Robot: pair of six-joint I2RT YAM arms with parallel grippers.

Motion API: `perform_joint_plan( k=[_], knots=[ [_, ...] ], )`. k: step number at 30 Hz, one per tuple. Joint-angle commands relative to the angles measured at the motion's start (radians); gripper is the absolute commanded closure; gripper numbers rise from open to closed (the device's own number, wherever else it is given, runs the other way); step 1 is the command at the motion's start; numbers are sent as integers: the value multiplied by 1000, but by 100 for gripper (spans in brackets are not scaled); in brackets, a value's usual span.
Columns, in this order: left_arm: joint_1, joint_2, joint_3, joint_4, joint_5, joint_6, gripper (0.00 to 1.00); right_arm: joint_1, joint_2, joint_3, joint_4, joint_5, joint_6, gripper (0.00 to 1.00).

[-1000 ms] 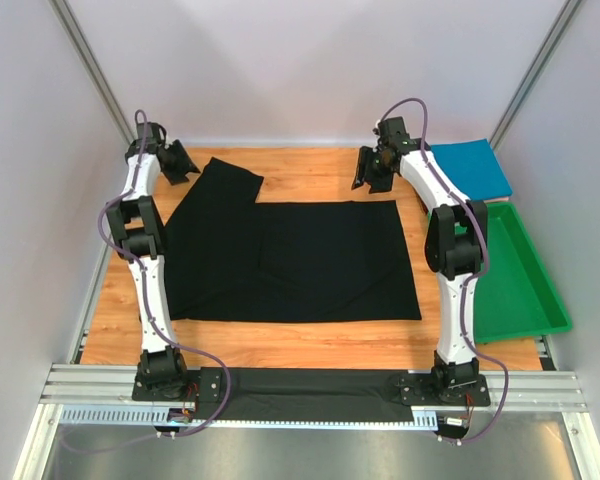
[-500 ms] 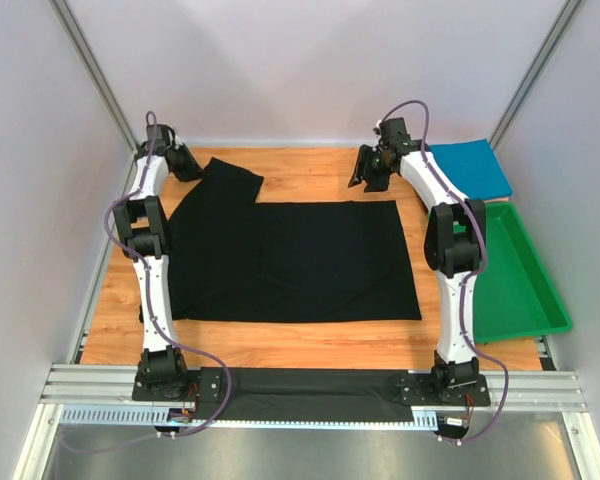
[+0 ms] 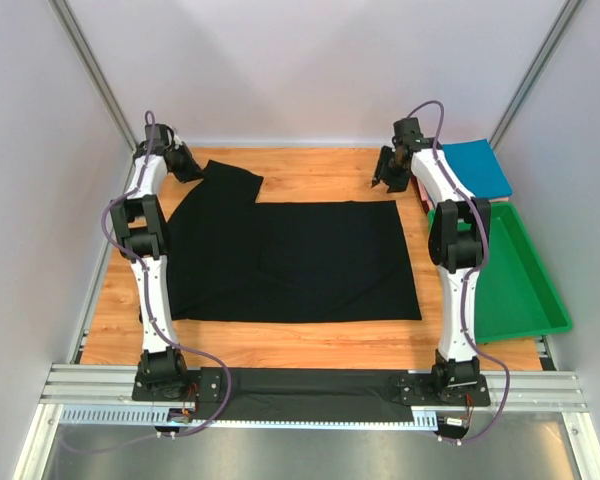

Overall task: Fold and stack the t-shirts
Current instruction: Fold the tshirt

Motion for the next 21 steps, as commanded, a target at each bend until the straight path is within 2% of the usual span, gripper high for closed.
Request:
perform_joint_plan(
  k=[1, 14, 21],
  knots=[
    [-3, -97, -12, 35, 53, -4, 100, -13, 29, 26, -26, 78, -76, 48],
    [-3, -100, -12, 46, 53, -8, 100, -55, 78, 29, -29, 55, -266, 49],
    [-4, -95, -8, 47, 47, -8, 100, -61, 111, 35, -17, 32, -311, 51]
  ],
)
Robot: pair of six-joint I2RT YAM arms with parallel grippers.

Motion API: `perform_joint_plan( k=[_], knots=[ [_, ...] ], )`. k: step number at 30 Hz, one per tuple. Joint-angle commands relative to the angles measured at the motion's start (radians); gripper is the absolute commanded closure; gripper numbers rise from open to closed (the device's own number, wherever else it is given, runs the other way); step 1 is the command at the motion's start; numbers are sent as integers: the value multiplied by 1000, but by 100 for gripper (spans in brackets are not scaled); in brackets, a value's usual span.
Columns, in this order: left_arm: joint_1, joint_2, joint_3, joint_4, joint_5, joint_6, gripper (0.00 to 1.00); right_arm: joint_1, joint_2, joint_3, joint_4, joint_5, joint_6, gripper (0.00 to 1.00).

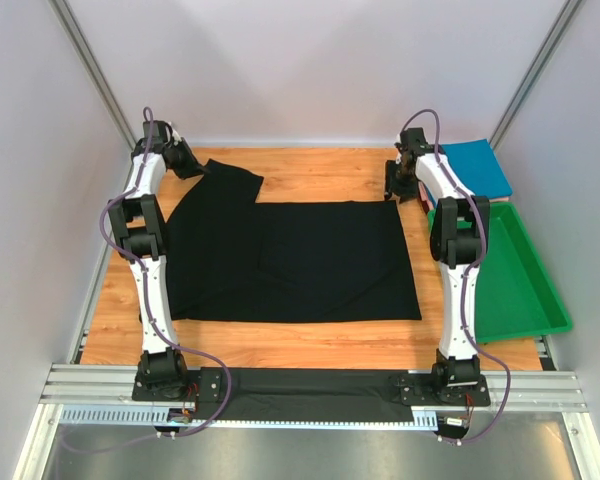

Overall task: Fold and stack the t-shirts
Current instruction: Fold the tshirt

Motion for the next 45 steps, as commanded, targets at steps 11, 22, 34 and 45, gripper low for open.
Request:
perform_joint_plan(
  k=[11, 22, 34, 45],
  knots=[
    [-5, -70, 5, 10, 19, -24, 100, -9, -12, -4, 66, -12, -72, 97],
    [-7, -186, -96, -7, -27, 4, 100, -11, -108, -52, 147, 24, -70, 100],
    [-7, -338, -257, -11, -107, 85, 100, -11, -263, -276, 326, 26, -91, 100],
    [-7, -505, -413, -28, -162, 142, 100, -11, -440, -514, 454, 49, -159, 100]
  ],
)
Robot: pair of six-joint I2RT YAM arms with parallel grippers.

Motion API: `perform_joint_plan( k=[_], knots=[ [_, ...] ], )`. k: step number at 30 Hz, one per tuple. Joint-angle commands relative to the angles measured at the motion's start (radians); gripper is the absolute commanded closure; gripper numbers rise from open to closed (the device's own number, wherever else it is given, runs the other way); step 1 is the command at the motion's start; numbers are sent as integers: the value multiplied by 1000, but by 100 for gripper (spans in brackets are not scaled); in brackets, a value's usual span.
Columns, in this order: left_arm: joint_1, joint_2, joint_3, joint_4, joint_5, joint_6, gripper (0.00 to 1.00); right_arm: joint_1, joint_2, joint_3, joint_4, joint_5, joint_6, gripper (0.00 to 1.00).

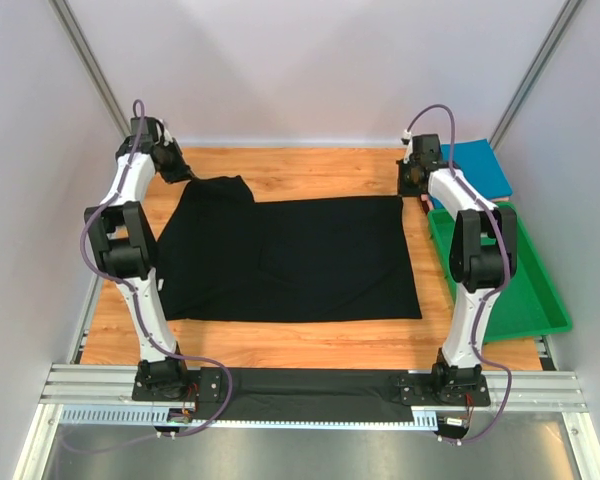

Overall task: Fold and stack the t-shirts
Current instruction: Fold the tshirt

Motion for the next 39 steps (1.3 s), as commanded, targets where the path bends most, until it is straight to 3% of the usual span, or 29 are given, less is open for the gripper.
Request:
perform_joint_plan(
  k=[1, 14, 30, 39],
  knots=[
    [-2, -136, -54, 16, -28, 44, 100, -7, -92, -50, 81, 39, -55, 100],
    [-2, -422, -392, 44, -119, 58, 100, -9, -269, -300, 141, 66, -38, 100],
    [14, -569, -569, -46, -305, 1, 100, 8, -375, -498, 136, 66, 26, 100],
    [14, -687, -696, -91, -458, -63, 100, 31, -388, -524, 118, 79, 44, 100]
  ],
)
